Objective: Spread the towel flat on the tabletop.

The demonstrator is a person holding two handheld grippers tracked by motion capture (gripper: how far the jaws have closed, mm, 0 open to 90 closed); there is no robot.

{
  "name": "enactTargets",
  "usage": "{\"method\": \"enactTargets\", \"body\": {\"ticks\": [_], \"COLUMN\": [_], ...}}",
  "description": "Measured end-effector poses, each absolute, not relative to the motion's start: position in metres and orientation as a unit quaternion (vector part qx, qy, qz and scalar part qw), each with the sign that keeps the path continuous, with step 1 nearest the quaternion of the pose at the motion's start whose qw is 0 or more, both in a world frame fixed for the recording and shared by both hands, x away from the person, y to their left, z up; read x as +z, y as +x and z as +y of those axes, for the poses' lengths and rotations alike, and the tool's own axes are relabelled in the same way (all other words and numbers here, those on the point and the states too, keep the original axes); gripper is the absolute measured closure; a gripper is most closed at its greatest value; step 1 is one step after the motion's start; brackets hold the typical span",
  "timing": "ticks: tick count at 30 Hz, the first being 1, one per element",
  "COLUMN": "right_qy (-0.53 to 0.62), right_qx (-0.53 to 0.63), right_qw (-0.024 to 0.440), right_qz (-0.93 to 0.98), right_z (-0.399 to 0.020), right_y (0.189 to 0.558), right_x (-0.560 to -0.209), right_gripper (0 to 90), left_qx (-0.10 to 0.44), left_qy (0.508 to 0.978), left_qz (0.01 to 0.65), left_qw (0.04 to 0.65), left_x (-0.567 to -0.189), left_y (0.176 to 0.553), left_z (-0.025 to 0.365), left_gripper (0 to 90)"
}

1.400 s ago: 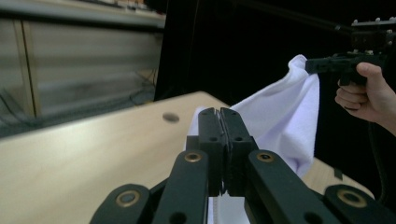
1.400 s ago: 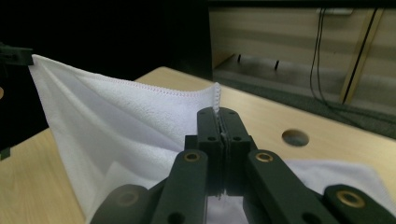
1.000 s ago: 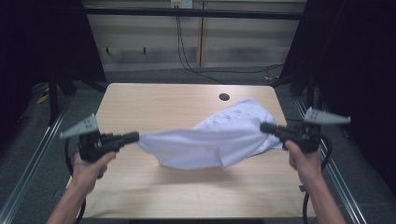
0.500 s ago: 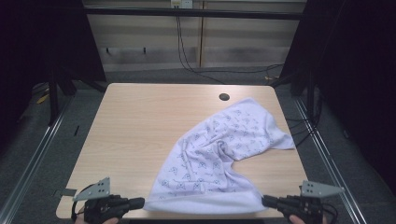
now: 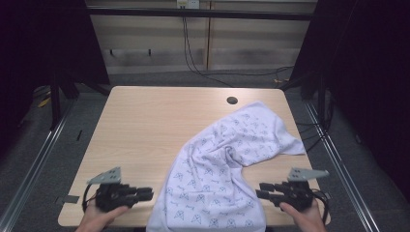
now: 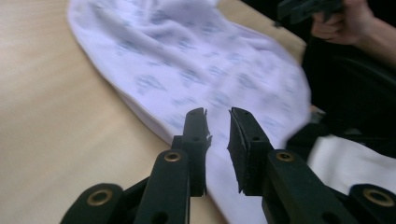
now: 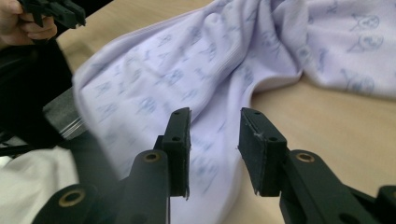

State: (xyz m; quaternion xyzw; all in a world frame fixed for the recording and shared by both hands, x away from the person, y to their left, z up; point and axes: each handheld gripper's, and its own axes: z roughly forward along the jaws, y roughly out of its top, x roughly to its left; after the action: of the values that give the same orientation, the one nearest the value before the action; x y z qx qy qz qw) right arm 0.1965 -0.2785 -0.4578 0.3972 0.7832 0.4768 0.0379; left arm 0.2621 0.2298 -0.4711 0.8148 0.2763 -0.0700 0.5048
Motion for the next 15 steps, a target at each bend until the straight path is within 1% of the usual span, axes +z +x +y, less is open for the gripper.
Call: {"method": "enactTargets", "body": {"ticks": [1, 2, 3, 4, 5, 7, 9, 10, 12, 14, 15], "right_qy": [0.401, 0.403, 0.403, 0.403, 0.403, 0.41, 0.413, 0.419, 0.421, 0.427, 0.427], "right_qx": [0.474, 0.47, 0.47, 0.457, 0.457, 0.444, 0.435, 0.42, 0.412, 0.405, 0.405], "right_qw": [0.041, 0.04, 0.04, 0.04, 0.04, 0.036, 0.032, 0.037, 0.045, 0.051, 0.051], "right_qz": [0.783, 0.784, 0.784, 0.792, 0.792, 0.796, 0.8, 0.804, 0.806, 0.807, 0.807], "right_z": [-0.274, -0.267, -0.267, -0.257, -0.257, -0.249, -0.243, -0.24, -0.238, -0.239, -0.239], "right_y": [0.211, 0.229, 0.229, 0.25, 0.25, 0.264, 0.273, 0.279, 0.283, 0.285, 0.285], "right_x": [-0.46, -0.463, -0.463, -0.469, -0.469, -0.476, -0.482, -0.486, -0.489, -0.492, -0.492], "right_gripper": [64.9, 65.3, 65.3, 65.3, 65.3, 64.8, 62.9, 61.4, 60.0, 59.6, 59.6], "left_qx": [-0.069, -0.071, -0.071, -0.051, -0.051, -0.061, -0.05, -0.034, -0.028, -0.018, -0.018], "left_qy": [0.82, 0.827, 0.827, 0.839, 0.839, 0.844, 0.858, 0.867, 0.869, 0.873, 0.873], "left_qz": [0.275, 0.279, 0.279, 0.281, 0.281, 0.279, 0.274, 0.277, 0.277, 0.281, 0.281], "left_qw": [0.496, 0.483, 0.483, 0.463, 0.463, 0.454, 0.431, 0.412, 0.409, 0.398, 0.398], "left_x": [-0.473, -0.478, -0.478, -0.482, -0.482, -0.488, -0.494, -0.501, -0.504, -0.502, -0.502], "left_y": [0.276, 0.302, 0.302, 0.323, 0.323, 0.337, 0.342, 0.342, 0.34, 0.336, 0.336], "left_z": [0.221, 0.202, 0.202, 0.184, 0.184, 0.167, 0.152, 0.145, 0.148, 0.156, 0.156], "left_gripper": [76.8, 78.5, 79.4, 81.8, 84.0, 84.5, 83.0, 82.4, 84.9, 90.0, 90.0]}}
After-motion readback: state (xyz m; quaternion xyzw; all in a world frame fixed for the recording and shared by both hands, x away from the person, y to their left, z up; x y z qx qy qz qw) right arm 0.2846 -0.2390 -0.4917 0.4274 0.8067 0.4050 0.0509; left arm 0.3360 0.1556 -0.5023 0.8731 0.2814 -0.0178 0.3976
